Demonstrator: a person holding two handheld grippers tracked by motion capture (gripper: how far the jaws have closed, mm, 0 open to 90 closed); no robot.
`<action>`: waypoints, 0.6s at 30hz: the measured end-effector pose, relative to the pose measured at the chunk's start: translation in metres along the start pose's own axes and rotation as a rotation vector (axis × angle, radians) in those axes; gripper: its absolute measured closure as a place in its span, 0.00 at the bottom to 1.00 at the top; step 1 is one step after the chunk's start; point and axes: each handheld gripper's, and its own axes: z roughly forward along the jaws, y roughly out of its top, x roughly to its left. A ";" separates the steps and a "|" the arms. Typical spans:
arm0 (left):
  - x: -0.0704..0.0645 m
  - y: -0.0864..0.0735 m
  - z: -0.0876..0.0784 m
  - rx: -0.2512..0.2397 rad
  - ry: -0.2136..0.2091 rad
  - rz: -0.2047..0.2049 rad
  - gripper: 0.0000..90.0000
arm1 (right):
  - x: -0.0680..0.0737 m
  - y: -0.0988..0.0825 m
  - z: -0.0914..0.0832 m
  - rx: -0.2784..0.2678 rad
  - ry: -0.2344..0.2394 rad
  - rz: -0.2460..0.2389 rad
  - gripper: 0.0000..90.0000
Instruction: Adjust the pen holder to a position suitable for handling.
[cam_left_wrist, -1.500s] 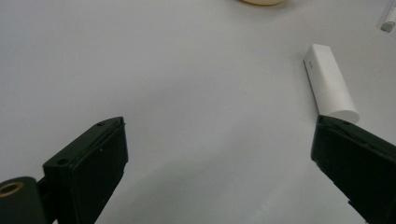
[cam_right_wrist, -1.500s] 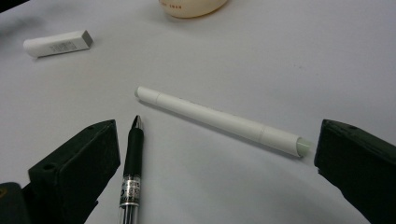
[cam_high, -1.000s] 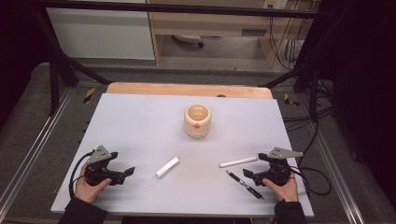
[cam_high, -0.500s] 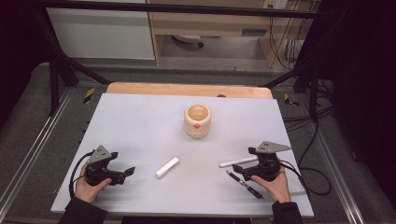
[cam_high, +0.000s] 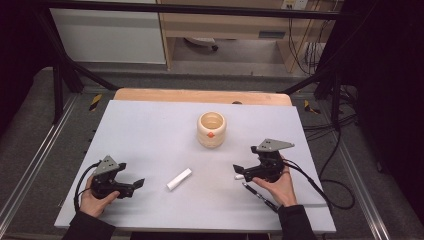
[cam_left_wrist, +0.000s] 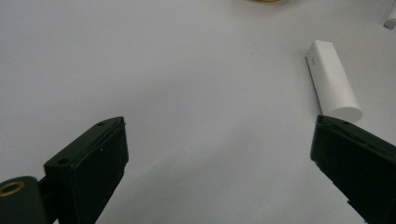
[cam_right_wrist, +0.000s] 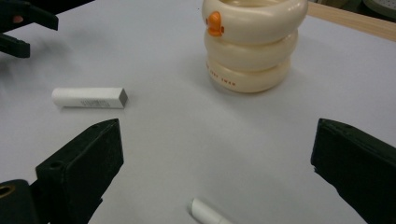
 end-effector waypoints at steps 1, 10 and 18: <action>0.000 0.000 0.000 0.000 0.001 0.000 0.05 | 0.001 0.003 0.002 0.002 -0.001 -0.003 0.03; 0.000 0.000 0.000 0.004 0.000 -0.001 0.05 | 0.009 0.034 0.024 0.006 -0.007 -0.048 0.08; 0.000 0.000 0.001 0.009 0.000 0.004 0.05 | 0.012 0.056 0.044 0.016 0.006 -0.077 0.13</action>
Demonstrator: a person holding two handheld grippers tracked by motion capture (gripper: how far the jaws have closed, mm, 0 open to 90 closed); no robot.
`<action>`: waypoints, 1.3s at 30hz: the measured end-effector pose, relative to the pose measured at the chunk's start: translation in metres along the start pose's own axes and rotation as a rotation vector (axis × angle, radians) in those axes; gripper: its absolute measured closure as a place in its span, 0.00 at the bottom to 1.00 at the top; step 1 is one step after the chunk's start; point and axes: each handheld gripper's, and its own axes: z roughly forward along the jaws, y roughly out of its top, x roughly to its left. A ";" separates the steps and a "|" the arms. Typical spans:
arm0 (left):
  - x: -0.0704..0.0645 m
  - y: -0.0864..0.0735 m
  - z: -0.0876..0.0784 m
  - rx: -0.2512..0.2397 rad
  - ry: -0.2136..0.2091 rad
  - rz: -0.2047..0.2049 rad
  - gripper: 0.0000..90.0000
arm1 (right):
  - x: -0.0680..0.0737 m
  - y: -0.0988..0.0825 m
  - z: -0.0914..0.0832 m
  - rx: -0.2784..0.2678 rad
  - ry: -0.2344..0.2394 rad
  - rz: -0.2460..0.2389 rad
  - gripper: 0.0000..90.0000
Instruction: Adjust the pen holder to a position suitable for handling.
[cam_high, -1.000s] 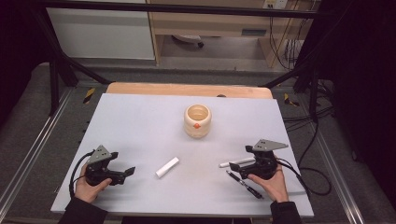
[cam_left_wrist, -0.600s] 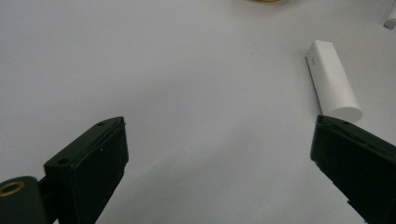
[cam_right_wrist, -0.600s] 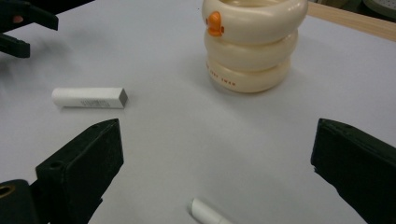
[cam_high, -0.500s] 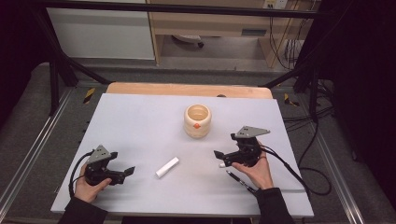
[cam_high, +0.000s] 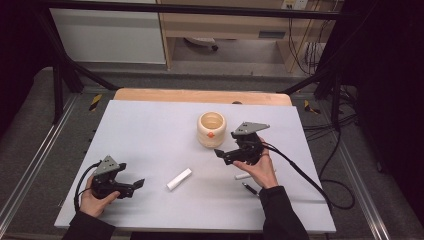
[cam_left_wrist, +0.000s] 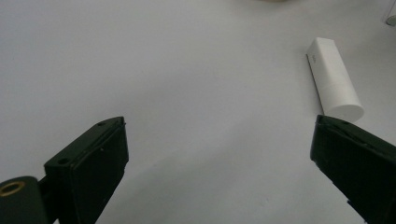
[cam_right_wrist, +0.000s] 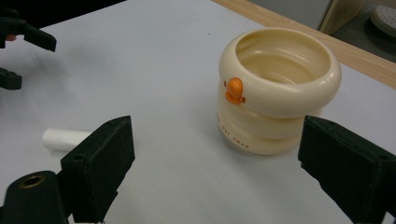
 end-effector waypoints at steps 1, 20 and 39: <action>0.000 0.000 0.000 0.000 0.000 0.000 0.05 | 0.000 0.002 0.002 -0.005 0.001 0.001 0.14; 0.000 0.000 0.000 0.000 -0.002 0.000 0.05 | -0.010 0.030 0.051 0.017 -0.024 -0.044 0.34; 0.001 0.000 0.000 -0.004 -0.004 -0.004 0.06 | -0.021 0.034 0.083 0.084 0.001 -0.126 0.67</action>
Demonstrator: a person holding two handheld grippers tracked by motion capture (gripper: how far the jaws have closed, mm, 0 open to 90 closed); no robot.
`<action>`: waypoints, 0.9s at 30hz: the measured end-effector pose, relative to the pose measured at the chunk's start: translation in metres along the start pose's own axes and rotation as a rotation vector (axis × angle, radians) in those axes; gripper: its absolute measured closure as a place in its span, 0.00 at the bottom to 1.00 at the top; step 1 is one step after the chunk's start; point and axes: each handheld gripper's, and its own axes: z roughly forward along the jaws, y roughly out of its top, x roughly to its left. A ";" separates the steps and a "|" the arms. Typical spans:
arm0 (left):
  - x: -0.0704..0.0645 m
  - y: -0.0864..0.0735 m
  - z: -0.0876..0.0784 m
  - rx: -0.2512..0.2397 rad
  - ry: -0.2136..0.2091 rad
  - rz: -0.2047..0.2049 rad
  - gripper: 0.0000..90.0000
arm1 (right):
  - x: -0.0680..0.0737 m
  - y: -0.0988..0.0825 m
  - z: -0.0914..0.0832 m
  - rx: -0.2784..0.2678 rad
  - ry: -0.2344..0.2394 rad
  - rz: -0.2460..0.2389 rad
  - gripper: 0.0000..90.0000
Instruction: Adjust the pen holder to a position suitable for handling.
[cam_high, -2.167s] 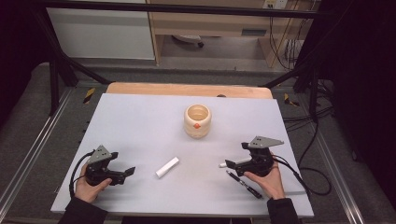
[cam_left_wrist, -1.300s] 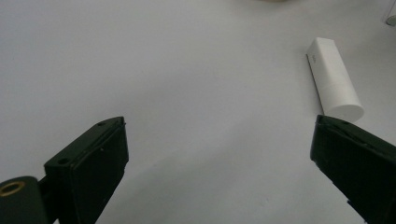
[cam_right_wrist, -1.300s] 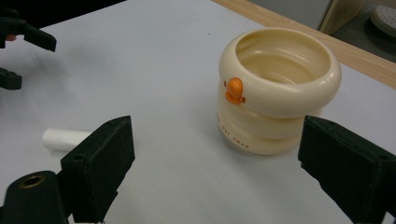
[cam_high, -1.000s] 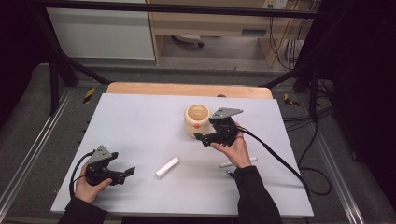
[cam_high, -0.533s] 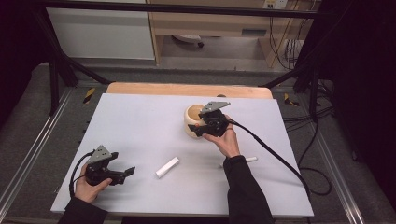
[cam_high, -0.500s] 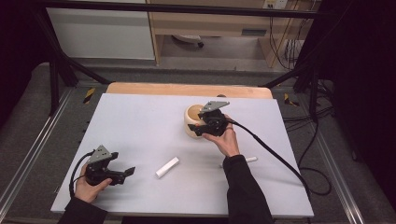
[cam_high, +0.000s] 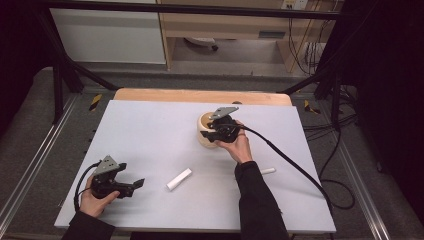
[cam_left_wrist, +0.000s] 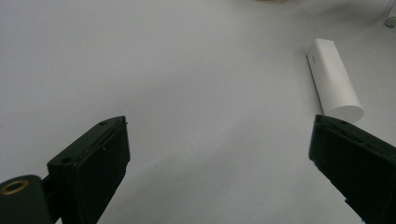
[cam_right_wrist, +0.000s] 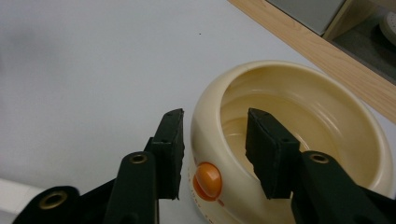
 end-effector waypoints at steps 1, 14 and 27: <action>0.000 0.000 0.000 0.002 -0.001 0.003 0.06 | 0.000 0.000 0.000 0.004 0.001 -0.006 0.68; 0.000 0.000 0.000 -0.001 0.000 0.003 0.06 | 0.005 -0.001 -0.006 0.047 0.065 -0.053 0.85; 0.000 0.000 -0.001 -0.004 0.002 0.002 0.06 | 0.010 0.003 -0.023 0.043 0.100 -0.091 0.86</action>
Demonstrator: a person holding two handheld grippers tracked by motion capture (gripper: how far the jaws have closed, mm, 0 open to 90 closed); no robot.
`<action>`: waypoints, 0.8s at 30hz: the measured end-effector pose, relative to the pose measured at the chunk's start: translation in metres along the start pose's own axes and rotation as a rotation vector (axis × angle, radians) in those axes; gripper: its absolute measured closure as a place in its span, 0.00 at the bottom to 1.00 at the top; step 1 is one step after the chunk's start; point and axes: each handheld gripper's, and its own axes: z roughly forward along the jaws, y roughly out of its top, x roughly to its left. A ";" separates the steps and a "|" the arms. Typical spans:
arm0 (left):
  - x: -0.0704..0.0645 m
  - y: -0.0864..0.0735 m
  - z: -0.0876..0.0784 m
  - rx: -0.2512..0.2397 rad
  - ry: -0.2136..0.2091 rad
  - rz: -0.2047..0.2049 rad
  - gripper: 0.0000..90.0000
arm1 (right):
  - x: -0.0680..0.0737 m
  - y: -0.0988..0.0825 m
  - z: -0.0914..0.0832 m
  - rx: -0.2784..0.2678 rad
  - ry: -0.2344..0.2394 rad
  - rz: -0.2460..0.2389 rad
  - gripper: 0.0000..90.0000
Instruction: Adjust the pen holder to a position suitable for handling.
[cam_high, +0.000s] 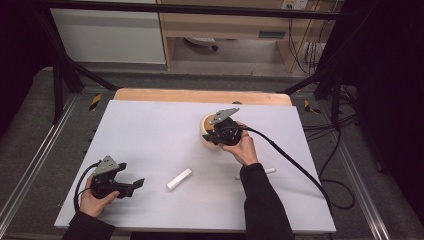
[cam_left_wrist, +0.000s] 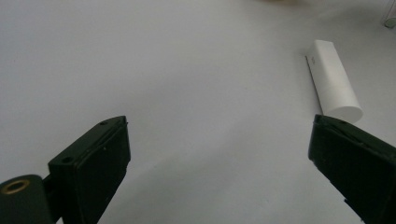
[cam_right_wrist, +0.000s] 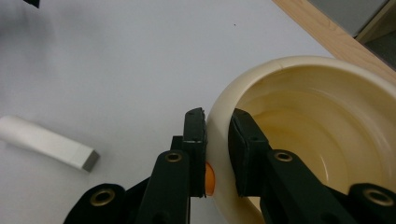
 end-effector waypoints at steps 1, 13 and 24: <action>0.000 0.000 0.000 0.000 0.000 0.000 0.06 | 0.001 0.001 -0.003 -0.001 0.004 -0.001 0.87; -0.001 0.000 0.000 0.000 0.000 0.002 0.06 | 0.019 -0.009 -0.018 0.060 0.079 0.032 0.87; -0.002 0.000 0.000 0.001 0.000 0.003 0.06 | 0.024 -0.014 -0.012 0.081 0.121 0.057 0.86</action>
